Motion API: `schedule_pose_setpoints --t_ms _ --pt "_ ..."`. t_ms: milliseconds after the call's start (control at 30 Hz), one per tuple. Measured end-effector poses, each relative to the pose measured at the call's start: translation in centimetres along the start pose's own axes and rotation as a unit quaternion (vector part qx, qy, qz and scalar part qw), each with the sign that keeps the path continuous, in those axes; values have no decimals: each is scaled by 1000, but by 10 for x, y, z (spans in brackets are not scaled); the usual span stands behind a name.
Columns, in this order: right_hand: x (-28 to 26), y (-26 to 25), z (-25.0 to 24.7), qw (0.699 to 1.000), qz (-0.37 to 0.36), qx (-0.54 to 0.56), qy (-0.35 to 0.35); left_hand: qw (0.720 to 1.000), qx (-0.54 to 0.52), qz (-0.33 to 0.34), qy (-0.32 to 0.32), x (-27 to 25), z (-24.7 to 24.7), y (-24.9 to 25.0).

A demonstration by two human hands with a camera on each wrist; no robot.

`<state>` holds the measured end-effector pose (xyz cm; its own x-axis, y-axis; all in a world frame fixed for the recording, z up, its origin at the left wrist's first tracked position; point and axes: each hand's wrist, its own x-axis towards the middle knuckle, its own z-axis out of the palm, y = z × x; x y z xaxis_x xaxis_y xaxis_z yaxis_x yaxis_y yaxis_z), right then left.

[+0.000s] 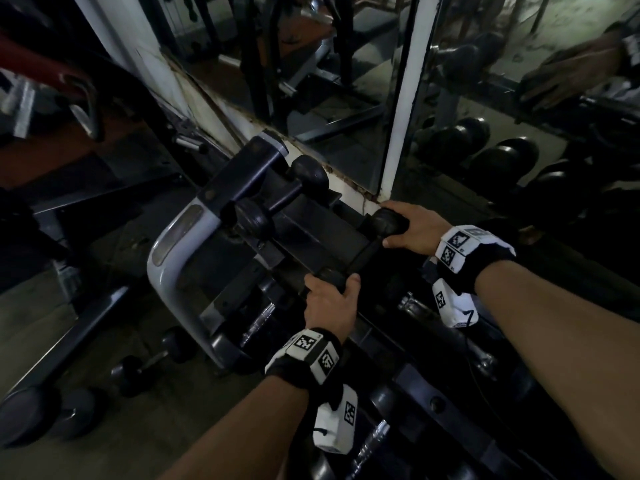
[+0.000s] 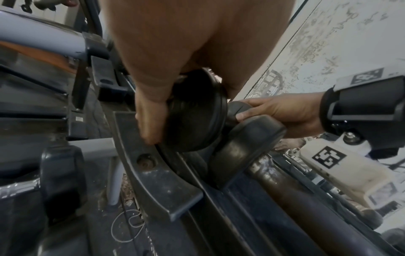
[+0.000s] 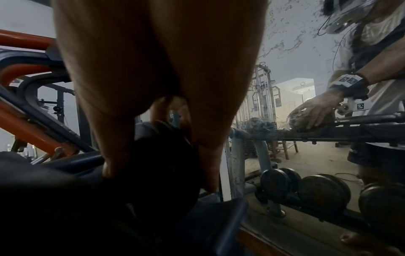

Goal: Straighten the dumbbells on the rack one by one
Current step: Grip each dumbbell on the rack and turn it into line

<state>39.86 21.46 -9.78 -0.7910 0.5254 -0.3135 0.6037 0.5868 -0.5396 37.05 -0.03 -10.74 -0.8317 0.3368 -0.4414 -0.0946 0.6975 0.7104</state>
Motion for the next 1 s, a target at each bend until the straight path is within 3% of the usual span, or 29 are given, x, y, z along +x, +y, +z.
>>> schedule_pose_setpoints --t_ms 200,333,500,767,1000 --pt "-32 -5 -3 996 39 48 59 997 46 64 2 -1 -13 13" --pt "-73 -3 -13 976 118 96 157 975 108 192 37 -1 -16 39" --pt "-141 7 -3 933 223 138 246 922 174 339 -75 -14 3 61" --pt "-228 -5 51 851 370 147 342 851 327 351 -213 -13 21 50" --pt "-234 -14 82 791 437 210 374 817 376 358 -253 0 19 54"
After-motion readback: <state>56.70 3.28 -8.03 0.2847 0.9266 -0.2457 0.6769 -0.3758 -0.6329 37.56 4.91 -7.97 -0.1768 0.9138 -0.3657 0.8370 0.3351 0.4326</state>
